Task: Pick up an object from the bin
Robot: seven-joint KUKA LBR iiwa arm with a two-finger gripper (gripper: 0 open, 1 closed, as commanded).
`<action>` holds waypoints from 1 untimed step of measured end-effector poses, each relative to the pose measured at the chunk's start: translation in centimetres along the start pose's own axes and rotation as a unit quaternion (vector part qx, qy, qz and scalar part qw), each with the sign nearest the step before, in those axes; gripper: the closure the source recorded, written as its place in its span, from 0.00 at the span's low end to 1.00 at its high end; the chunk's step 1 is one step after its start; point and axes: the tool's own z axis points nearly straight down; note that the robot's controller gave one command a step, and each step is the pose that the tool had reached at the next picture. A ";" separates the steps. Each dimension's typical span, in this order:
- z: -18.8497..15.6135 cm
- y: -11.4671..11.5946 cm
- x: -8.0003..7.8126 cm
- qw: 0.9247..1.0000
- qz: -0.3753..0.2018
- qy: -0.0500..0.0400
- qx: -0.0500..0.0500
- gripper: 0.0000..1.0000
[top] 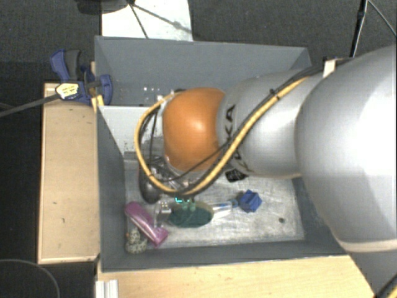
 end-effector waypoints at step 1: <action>2.6 -2.8 0.5 0.997 -0.079 -0.008 -0.002 0.00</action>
Offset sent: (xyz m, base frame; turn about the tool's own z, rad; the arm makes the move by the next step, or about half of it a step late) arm -0.0148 -0.0557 -0.0583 -0.2234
